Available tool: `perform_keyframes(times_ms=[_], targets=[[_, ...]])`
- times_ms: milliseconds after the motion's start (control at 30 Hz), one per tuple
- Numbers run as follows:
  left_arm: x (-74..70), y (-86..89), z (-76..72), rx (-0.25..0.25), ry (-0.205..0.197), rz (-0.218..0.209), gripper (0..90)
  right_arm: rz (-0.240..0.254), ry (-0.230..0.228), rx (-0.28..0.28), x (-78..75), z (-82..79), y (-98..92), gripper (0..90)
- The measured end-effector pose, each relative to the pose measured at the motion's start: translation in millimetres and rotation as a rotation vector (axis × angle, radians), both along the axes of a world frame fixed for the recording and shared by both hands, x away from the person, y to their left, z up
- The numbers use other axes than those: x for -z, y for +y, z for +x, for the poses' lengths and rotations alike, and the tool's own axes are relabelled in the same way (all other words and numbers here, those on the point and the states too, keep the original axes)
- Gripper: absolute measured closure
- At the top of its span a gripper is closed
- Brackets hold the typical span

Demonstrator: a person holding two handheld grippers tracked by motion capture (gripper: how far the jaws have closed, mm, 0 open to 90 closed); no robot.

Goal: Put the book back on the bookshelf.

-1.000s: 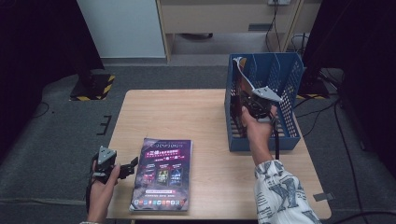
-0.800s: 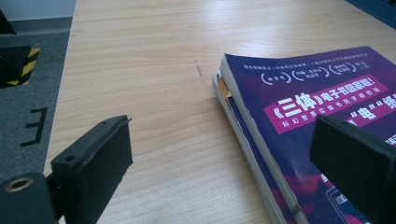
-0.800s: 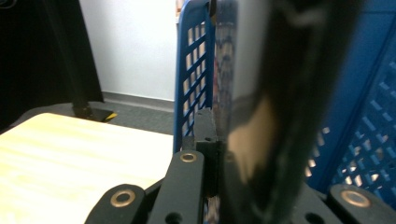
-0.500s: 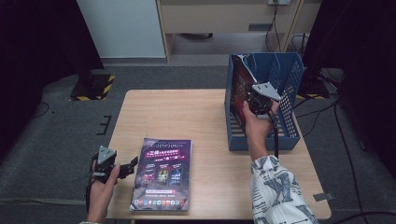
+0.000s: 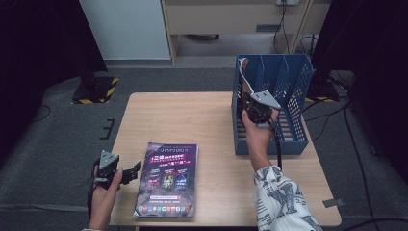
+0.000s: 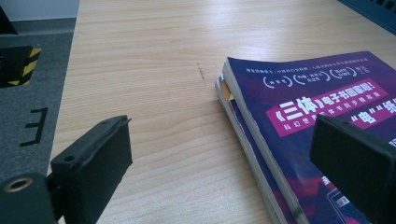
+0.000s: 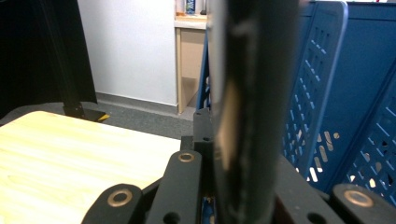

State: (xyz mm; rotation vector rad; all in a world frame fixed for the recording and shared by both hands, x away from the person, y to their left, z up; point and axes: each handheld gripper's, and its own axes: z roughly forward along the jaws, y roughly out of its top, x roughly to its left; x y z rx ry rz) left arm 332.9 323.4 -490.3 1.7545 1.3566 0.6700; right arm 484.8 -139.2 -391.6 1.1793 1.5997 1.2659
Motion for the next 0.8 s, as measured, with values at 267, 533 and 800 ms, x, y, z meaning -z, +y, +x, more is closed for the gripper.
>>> perform_keyframes(times_ms=[267, 533, 800], targets=[[-0.3, 0.3, -0.3, -0.001, 0.0, -0.002, 5.2, -0.001, 0.0, -0.025, 1.2, -3.5, 2.7, 76.2], [-0.1, 0.6, -0.4, -0.003, 0.002, -0.003, 5.2, 0.004, 0.012, -0.051, 3.1, -5.6, 4.1, 61.9], [0.1, 0.4, -0.6, -0.003, 0.004, -0.003, 5.2, 0.018, 0.032, -0.067, 5.8, -3.6, 4.4, 51.1]])
